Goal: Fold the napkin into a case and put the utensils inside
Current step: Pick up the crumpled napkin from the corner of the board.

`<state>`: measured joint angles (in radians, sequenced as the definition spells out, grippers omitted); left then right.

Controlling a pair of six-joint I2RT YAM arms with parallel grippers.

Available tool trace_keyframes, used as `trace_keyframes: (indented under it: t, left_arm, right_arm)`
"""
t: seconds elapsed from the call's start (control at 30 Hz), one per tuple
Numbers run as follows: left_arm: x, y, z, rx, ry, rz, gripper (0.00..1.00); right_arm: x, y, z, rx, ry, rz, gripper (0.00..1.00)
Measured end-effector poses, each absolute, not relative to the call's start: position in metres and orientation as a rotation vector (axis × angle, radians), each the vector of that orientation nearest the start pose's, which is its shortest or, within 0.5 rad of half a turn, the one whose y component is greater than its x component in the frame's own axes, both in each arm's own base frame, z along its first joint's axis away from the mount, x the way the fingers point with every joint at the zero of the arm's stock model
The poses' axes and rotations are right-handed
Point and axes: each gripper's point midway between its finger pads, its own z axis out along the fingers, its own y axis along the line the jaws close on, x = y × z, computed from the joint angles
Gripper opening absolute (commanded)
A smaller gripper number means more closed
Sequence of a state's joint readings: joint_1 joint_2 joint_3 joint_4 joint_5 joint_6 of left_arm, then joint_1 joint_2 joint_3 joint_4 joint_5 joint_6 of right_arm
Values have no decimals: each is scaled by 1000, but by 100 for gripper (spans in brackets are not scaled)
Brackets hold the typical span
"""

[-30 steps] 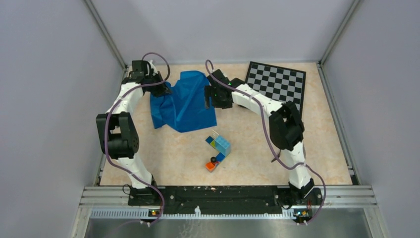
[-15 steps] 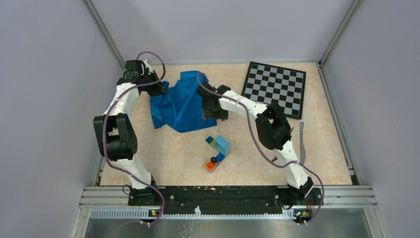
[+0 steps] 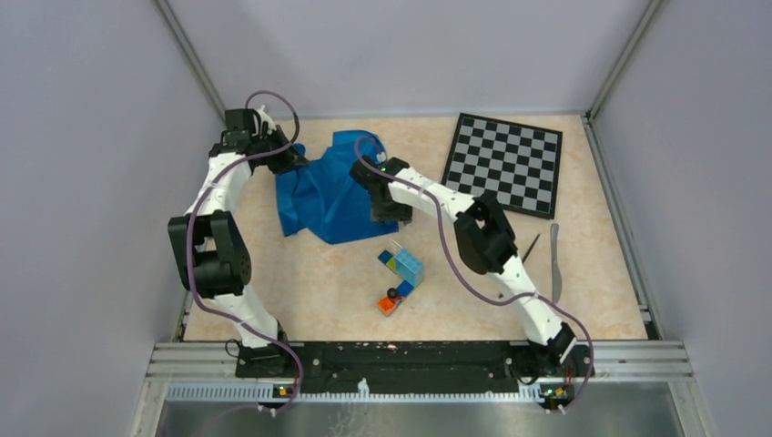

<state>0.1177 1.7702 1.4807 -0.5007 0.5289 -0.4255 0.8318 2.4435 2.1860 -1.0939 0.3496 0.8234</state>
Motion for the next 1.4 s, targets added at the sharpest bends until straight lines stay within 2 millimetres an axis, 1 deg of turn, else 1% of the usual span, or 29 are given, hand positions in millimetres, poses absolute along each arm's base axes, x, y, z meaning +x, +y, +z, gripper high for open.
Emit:
trace_keyframes:
  t: [0.1, 0.13, 0.17, 0.23, 0.37, 0.57, 0.7, 0.77, 0.8, 0.9, 0.97, 1.03, 1.07, 1.13, 1.2, 1.27, 1.33, 1.4]
  left_arm:
    - [460, -49, 181, -380, 2316, -783, 0]
    - [460, -49, 181, -381, 2315, -785, 0]
    - [460, -49, 181, -381, 2313, -786, 0]
    - [460, -49, 182, -383, 2311, -794, 0]
    - [460, -48, 183, -384, 2309, -800, 0]
    - [460, -45, 184, -389, 2303, -801, 0]
    - [460, -38, 187, -404, 2292, -800, 0]
    - [460, -32, 189, -417, 2280, -801, 0]
    - [460, -29, 192, -421, 2272, -800, 0]
    - [459, -21, 203, -425, 2239, -796, 0]
    - [458, -18, 214, -416, 2211, -795, 0]
    - [456, -17, 227, -399, 2179, -789, 0]
    - [454, -16, 233, -392, 2165, -785, 0]
    - [453, -13, 254, -383, 2120, -772, 0]
    - [451, -10, 279, -382, 2056, -767, 0]
    - [447, -1, 313, -402, 1956, -751, 0]
    - [437, 11, 353, -424, 1849, -723, 0]
    - [424, 18, 397, -421, 1741, -692, 0]
  right_arm:
    - [359, 351, 28, 66, 2729, -108, 53]
    - [359, 352, 26, 87, 2723, -102, 50]
    - [358, 353, 26, 88, 2722, -101, 44]
    - [358, 356, 25, 122, 2705, -60, 28]
    - [356, 360, 24, 166, 2673, 14, 0]
    - [365, 363, 27, 165, 2610, 56, 0]
    - [369, 357, 30, 126, 2569, 61, 0]
    - [368, 353, 37, 91, 2544, 70, 0]
    - [369, 350, 45, 68, 2518, 82, 0]
    - [373, 343, 75, 19, 2451, 134, 0]
    - [382, 342, 109, -2, 2388, 218, 0]
    - [398, 340, 148, 2, 2313, 333, 0]
    - [407, 336, 165, 6, 2278, 383, 0]
    - [427, 322, 201, 14, 2199, 464, 0]
    - [448, 304, 237, 15, 2121, 503, 0]
    - [467, 291, 276, 6, 2041, 528, 0]
    - [474, 286, 322, -28, 1969, 557, 0]
    - [471, 288, 373, -65, 1879, 594, 0]
